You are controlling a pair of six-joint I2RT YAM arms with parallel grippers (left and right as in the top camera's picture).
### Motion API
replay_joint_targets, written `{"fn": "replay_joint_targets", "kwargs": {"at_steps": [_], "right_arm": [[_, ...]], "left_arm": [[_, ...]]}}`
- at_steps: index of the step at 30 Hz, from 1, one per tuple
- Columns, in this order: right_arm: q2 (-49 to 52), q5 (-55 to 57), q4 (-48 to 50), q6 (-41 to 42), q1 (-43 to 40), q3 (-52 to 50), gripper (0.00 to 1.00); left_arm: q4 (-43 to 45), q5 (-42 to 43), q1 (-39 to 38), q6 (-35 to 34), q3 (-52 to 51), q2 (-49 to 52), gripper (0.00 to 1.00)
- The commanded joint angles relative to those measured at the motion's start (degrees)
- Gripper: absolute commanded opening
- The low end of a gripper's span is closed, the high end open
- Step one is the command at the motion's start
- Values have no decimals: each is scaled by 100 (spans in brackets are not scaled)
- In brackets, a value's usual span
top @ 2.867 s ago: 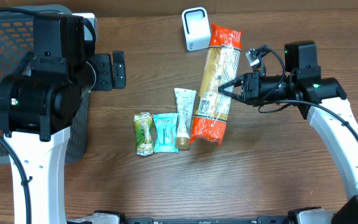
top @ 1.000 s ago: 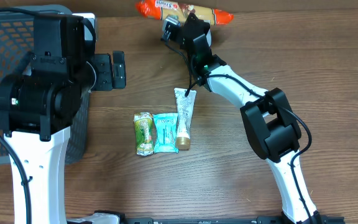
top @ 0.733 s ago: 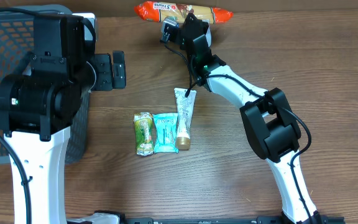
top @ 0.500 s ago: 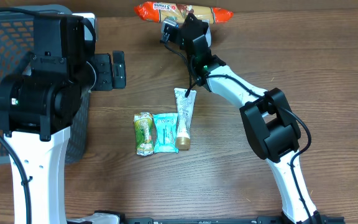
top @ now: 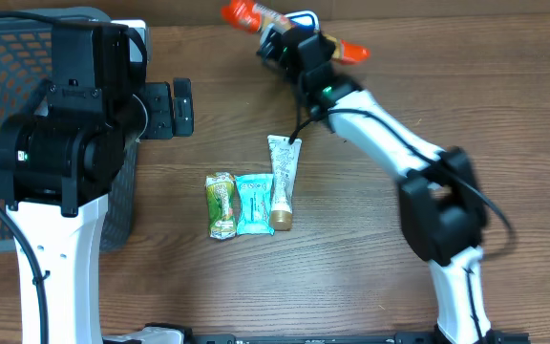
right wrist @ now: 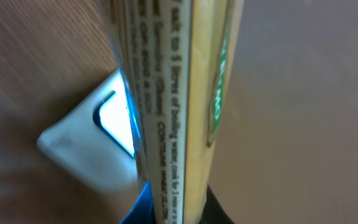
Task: Scan the item barcode
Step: 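Place the spaghetti pack on the table's right side and release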
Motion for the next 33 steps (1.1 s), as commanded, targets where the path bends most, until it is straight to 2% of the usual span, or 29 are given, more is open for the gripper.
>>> {"fn": "replay_joint_targets", "kwargs": {"at_steps": [1,6,9,12,16,19,21,26,27,28,29,30,31,33], "right_arm": [[-1847,-249,-811,2061,-299,256,4],[-2839,-2083,-3689,3842,-964,254,4],[-2951,-2841,-5147,4452,-1550,249,4],[-2841,-3139,-5847,4651,-2028,-35,4],[-2697,-3136,-5807,4631,-2549,-953,4],[-2625,-3274,-5230,4568,-2929,-1731,4],[-2555,-3665,-4826,4142,-3215,-2214,4],[-2302,-3842,-4487,4033,-3797,-2651,6],[-2282,-3842,-4487,4085,-3886,-2651,11],[-2282,-3851,-4485,4140,-3950,-2649,20],[-2284,-3893,-4470,4227,-4009,-2638,46],[-2284,-3967,-4485,4225,-4054,-2601,67],[-2284,-4070,-4524,4225,-4085,-2551,75],[-2286,-4266,-4669,4223,-4085,-2398,84]], "left_arm": [[7,-15,-39,46,17,24,100],[7,-15,-39,46,17,24,100],[7,-15,-39,46,17,24,100],[7,-15,-39,46,17,24,100],[7,-15,-39,46,17,24,100],[7,-15,-39,46,17,24,100],[7,-15,-39,46,17,24,100],[7,-15,-39,46,17,24,100],[4,-15,-39,46,17,24,100],[7,-15,-39,46,17,24,100],[7,-15,-39,46,17,24,100],[7,-15,-39,46,17,24,100],[4,-15,-39,46,17,24,99],[7,-15,-39,46,17,24,99]]}}
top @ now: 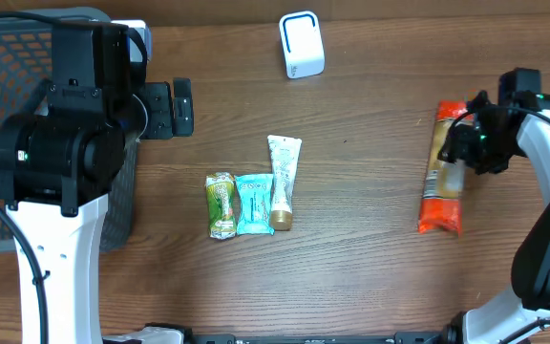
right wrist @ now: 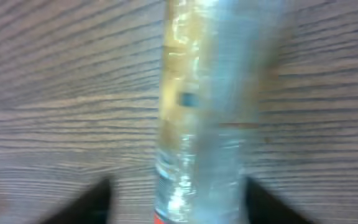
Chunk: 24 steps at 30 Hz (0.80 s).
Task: Scan the item barcode
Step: 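Place the spaghetti pack on the table's right side and release, then grasp the white cream tube with the right gripper and pull it out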
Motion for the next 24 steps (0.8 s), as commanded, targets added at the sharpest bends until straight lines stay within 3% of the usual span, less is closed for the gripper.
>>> {"fn": "replay_joint_targets", "kwargs": {"at_steps": [1,4,8,11,17,18,21,24], "right_arm": [[-131,-507,-197,2,42,433,88],[-142,-782,-570,2,190,859,99],[-142,-1554,-922,446,721,1384,100],[-140,-2216,-669,1027,1224,1318,100],[-129,-2492,273,1064,2446,844,100],[-129,-2380,444,1204,2686,730,97],[-125,-1539,789,2367,3230,455,76],[-120,-946,1224,3093,3742,129,48]], "left_arm": [[7,-15,-39,46,17,24,100],[7,-13,-39,46,17,24,100],[7,-15,-39,46,17,24,100],[7,-15,-39,46,17,24,100],[4,-15,-39,46,17,24,100],[7,-15,-39,46,17,24,100],[4,-15,-39,46,17,24,100],[7,-15,-39,46,17,24,100]]}}
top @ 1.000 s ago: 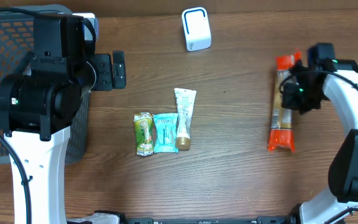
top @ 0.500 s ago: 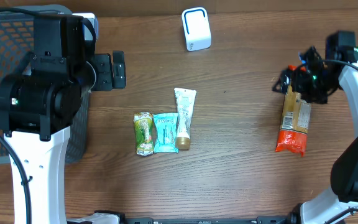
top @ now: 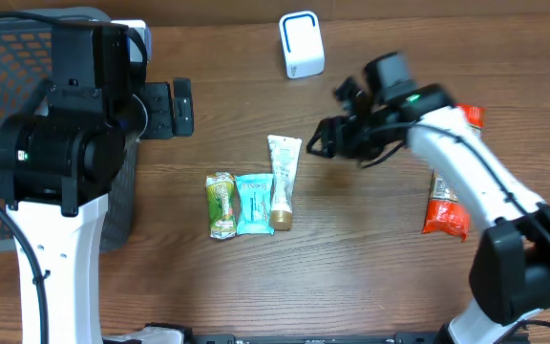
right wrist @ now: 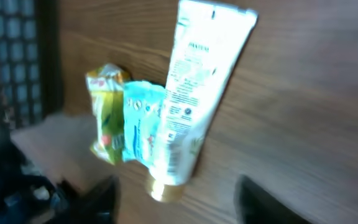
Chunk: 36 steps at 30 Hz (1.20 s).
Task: Scan the item barcode
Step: 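Grasp the white cream tube with the right gripper and pull it out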
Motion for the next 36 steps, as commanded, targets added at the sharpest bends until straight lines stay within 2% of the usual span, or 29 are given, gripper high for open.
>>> {"fn": "replay_joint_targets", "kwargs": {"at_steps": [1,4,7,9,14,34,35,36], "right_arm": [[-103,876,382,1196,476,-369,39],[-98,1161,931,1561,855,-603,17],[-70,1526,1241,1829,1113,-634,4],[-42,1797,1458,2146,1303,-636,4],[138,1943,1510,2334,1408,-640,4],[1473,1438,1648,2463,1429,-640,4],[1460,1425,1655,2461,1419,-632,7],[1429,1394,1617,2446,1399,-599,15]], "left_arm": [[7,-13,-39,48,17,24,100],[7,-15,-39,48,17,24,100],[7,-13,-39,48,17,24,100],[7,-15,-39,48,17,24,100],[7,-15,-39,48,17,24,100],[7,-15,-39,48,17,24,100],[7,-15,-39,48,17,24,100],[7,-15,-39,48,17,24,100]]}}
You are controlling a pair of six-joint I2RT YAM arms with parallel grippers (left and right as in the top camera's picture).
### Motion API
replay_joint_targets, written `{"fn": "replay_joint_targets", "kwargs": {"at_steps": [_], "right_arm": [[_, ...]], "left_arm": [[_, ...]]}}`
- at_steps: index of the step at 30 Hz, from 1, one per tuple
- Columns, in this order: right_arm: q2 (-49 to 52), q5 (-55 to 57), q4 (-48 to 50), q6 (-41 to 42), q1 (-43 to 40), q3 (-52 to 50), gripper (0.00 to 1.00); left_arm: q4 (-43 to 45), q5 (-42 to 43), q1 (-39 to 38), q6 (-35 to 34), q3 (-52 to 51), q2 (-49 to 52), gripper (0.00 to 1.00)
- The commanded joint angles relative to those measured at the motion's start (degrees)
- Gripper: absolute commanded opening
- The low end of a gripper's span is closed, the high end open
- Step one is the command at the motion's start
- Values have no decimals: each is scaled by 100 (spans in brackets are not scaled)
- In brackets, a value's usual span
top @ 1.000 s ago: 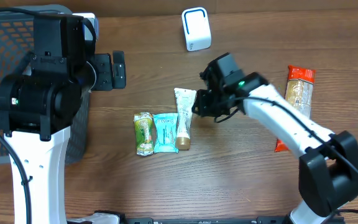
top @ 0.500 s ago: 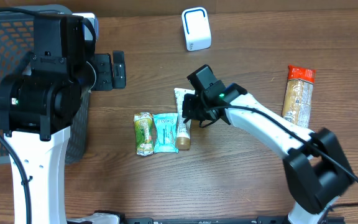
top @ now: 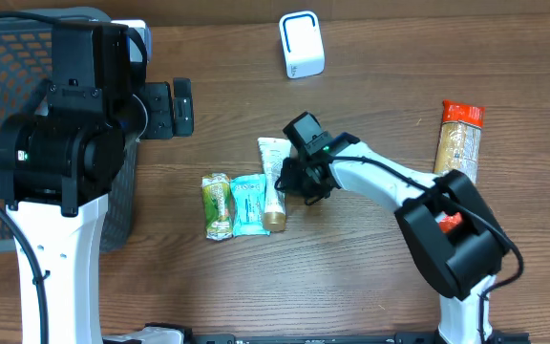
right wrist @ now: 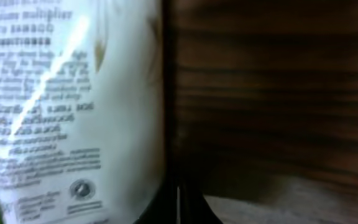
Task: Scan the item barcode
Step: 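Grasp the white cream tube with the right gripper and pull it out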
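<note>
A white tube [top: 271, 177] with a gold cap lies mid-table, beside a teal packet [top: 249, 204] and a green packet [top: 217, 204]. My right gripper [top: 301, 182] is low at the tube's right edge. In the right wrist view the tube [right wrist: 73, 106] fills the left half, and the gripper [right wrist: 178, 208] has its dark fingers pressed together with nothing between them. The white scanner [top: 302, 45] stands at the back. An orange-ended package [top: 459, 139] lies at the right. My left gripper [top: 172, 107] hangs still at the left; its jaw state does not show.
A dark mesh basket [top: 3, 67] sits at the far left under the left arm. My right arm's base link [top: 452, 239] covers the package's near end.
My right gripper was open, right of and above the tube. Now it is down at the tube's right edge and shut. The tube and packets sit slightly further left.
My right gripper first held the orange package up by the scanner. Then it was at the far right with the package lying on the table between open fingers. Later it was open near the tube, the package left behind. Now it is shut beside the tube.
</note>
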Motion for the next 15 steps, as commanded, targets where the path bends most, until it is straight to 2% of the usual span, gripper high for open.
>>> {"fn": "replay_joint_targets", "kwargs": {"at_steps": [1,7,11,15], "right_arm": [[37,-109,-90,24,-13,63,22],[-278,-706,-450,-474,-232,243,67],[-278,-1187,-369,-575,-258,210,80],[-278,-1209,-221,-743,-199,149,81]], "left_arm": [[4,-15,-39,46,17,24,100],[4,-15,-39,46,17,24,100],[4,-15,-39,46,17,24,100],[4,-15,-39,46,17,24,100]]}}
